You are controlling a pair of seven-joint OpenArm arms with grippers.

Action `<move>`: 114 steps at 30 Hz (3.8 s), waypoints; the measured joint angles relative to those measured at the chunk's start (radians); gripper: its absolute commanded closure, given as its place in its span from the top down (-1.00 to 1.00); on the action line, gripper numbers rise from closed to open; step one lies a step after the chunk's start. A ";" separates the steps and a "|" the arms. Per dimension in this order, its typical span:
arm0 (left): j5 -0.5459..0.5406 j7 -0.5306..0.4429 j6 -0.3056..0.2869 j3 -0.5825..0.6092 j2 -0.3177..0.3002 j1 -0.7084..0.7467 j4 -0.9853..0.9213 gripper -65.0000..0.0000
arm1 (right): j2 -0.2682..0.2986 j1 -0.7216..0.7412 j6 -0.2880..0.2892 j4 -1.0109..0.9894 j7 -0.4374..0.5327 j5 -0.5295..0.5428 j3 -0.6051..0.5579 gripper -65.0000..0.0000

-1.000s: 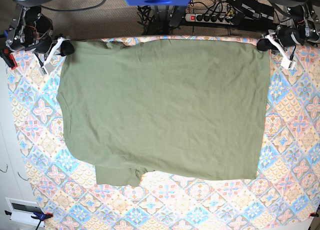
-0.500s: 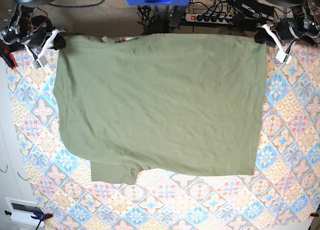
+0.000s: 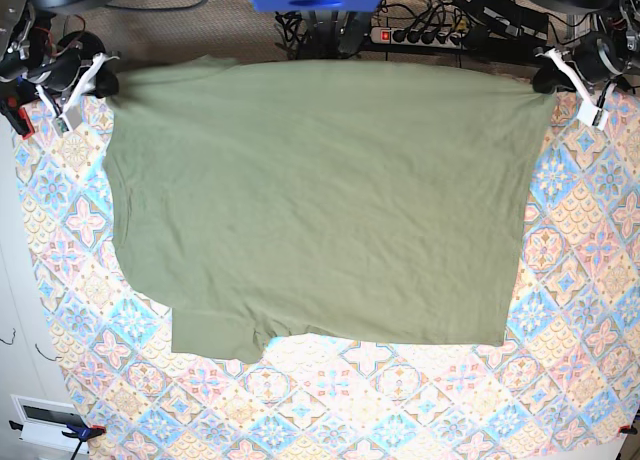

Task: Layout the t-shirt on the table in an organized manner, then fold the t-shirt properly
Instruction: 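Hold the shoulders with both grippers and tug the shirt taut, then drag the shoulder edge with both grippers toward the shirt's middle, then release the shirt with the right gripper and raise it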

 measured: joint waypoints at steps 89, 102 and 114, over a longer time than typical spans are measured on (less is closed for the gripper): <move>0.122 -0.040 0.124 0.090 0.150 -0.481 -0.330 -0.24 | -0.067 0.257 -0.001 -0.092 0.014 -0.146 -0.309 -0.34; 0.122 -0.040 0.124 0.090 0.150 -0.480 -0.330 -0.25 | -0.067 0.256 0.000 -0.088 0.002 -0.147 -0.199 -0.86; 0.122 -0.040 0.124 0.090 0.153 -0.478 -0.330 -0.25 | -0.067 0.304 -0.002 -0.073 -0.098 -0.162 -0.125 -0.78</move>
